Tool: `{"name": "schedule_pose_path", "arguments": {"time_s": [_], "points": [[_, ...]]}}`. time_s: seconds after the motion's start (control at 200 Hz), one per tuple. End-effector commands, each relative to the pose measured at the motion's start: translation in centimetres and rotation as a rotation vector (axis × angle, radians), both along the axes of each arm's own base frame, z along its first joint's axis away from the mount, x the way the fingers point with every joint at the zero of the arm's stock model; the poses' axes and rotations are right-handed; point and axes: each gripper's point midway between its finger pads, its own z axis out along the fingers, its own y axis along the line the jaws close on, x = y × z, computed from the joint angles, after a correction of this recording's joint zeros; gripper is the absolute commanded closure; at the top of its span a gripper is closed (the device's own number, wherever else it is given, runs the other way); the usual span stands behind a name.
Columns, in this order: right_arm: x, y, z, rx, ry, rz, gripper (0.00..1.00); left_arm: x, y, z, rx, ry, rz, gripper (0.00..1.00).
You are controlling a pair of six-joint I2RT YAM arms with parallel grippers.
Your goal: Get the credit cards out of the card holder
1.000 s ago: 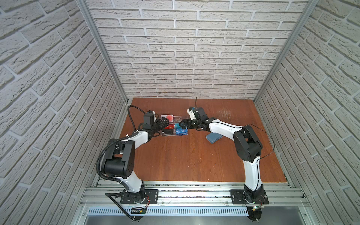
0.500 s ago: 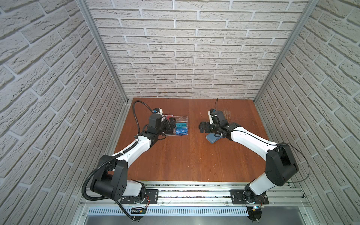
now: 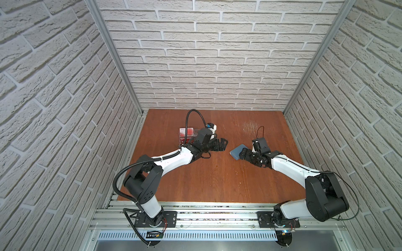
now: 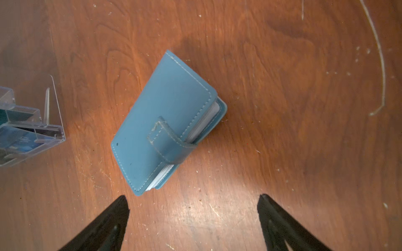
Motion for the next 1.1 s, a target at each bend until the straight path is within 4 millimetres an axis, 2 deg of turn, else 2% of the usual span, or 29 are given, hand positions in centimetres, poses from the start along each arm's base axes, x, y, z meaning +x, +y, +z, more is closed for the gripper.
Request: {"name": "schedule_pose_path", "arguments": {"time_s": [0.0, 0.19, 0.585, 0.755, 0.915, 1.095], "points": [[1.9, 1.5, 1.2, 0.098, -0.066, -0.001, 0.07, 0.2, -1.7, 1.1, -0.052, -0.009, -0.016, 0.02], [3.6, 2.4, 0.1, 0.175, -0.058, -0.013, 0.08, -0.3, -2.2, 0.0, -0.040, 0.009, -0.023, 0.02], [6.8, 4.2, -0.8, 0.292, -0.073, -0.042, 0.12, -0.4, -1.7, -0.6, -0.013, 0.015, -0.016, 0.02], [8.0, 4.3, -0.9, 0.308, -0.088, -0.066, 0.14, -0.6, -1.7, -0.7, -0.023, 0.020, -0.014, 0.02], [9.0, 4.1, -1.0, 0.286, -0.100, -0.076, 0.24, -0.8, -1.4, -0.6, -0.024, 0.018, -0.011, 0.02], [9.5, 3.8, -1.5, 0.247, -0.099, -0.080, 0.40, -0.8, -0.7, -0.3, 0.002, 0.000, -0.003, 0.02]]}}
